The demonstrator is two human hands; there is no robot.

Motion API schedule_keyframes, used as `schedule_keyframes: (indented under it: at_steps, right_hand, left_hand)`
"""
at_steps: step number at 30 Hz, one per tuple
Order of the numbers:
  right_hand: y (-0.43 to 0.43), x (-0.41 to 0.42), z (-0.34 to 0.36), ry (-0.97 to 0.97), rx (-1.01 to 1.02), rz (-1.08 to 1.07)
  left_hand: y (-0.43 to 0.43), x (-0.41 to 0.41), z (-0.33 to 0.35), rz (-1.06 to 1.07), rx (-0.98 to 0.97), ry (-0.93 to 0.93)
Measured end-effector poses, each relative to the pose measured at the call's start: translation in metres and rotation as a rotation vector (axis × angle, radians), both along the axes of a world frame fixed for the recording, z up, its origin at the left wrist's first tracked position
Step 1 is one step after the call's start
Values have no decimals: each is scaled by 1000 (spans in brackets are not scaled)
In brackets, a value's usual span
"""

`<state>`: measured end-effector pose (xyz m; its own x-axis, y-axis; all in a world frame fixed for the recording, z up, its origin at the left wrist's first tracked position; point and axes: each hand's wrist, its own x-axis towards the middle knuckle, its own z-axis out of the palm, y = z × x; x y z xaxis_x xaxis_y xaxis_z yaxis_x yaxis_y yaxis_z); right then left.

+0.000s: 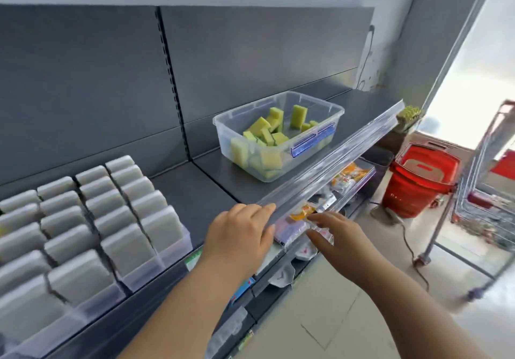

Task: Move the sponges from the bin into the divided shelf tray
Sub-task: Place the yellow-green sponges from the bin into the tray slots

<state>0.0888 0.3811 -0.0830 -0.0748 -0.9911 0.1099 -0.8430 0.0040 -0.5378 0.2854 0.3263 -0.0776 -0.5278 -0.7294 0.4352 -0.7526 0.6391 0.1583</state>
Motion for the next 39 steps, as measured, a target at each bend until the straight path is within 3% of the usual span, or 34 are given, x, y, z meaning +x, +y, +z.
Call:
schedule_keyframes:
  at_steps: [7,14,22,32,39]
  right_hand:
    - [-51,-72,7,-22,-53,-30]
    - [-172,-144,39,9,-183,0]
    - [-289,-222,53,-52,-254,12]
    - [-468,-249,68,-114,-282,404]
    - [-556,-231,49,30,-79,684]
  left_hand:
    - [-53,-74,10,-44,-25,49]
    - [-171,-139,27,10,-101,142]
    - [-280,-197,42,122,-120,92]
    - [-334,-210,32,568,-79,66]
    - [-353,-238,21,852,96,108]
